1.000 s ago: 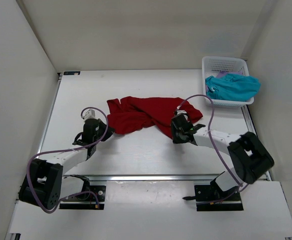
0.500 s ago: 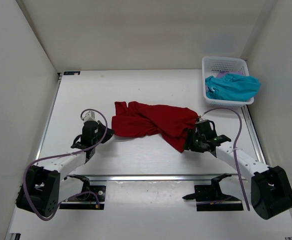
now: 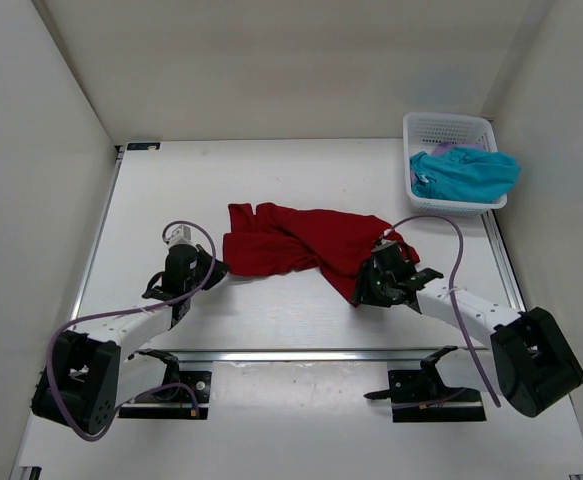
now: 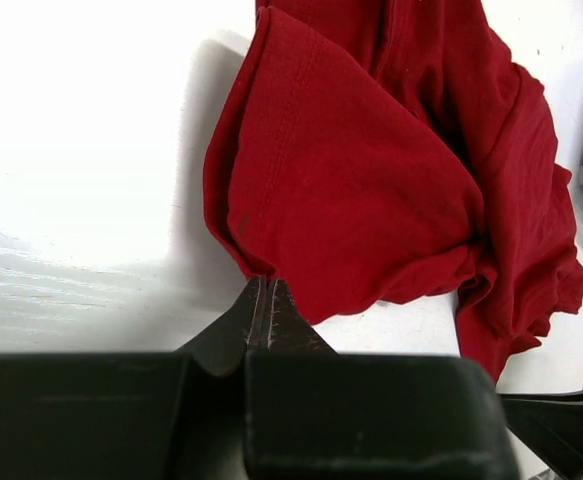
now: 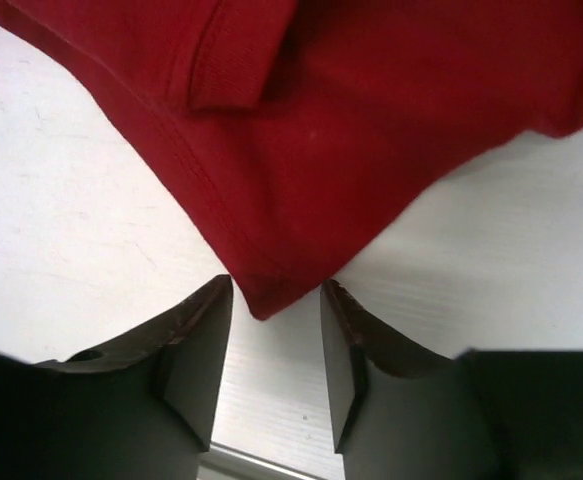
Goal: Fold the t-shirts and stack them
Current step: Flatten out the tshirt
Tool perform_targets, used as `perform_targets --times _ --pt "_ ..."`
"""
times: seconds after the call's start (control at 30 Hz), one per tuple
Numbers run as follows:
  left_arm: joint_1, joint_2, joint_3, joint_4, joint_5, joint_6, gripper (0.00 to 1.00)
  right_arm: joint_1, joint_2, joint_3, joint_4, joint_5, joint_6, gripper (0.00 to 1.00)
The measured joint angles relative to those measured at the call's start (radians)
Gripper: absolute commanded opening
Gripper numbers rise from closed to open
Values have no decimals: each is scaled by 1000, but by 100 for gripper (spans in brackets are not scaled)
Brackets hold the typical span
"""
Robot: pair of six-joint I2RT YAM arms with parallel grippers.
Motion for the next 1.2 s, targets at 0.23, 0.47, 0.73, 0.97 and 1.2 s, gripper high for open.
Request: perform_targets --times 0.23,0.47,0.73,0.97,1.2 --pt "9 -8 -16 15 10 1 0 42 68 48 -10 75 23 28" --pt "14 -39 -34 29 14 0 0 55 90 74 -57 128 31 6" --pt "8 -40 -34 27 32 8 0 37 76 119 -161 167 0 0" --pt "27 -57 317 -153 124 66 0 -85 5 581 -389 198 -154 0" --pt "312 -54 796 -266 329 69 0 -214 72 1290 -533 244 -323 0"
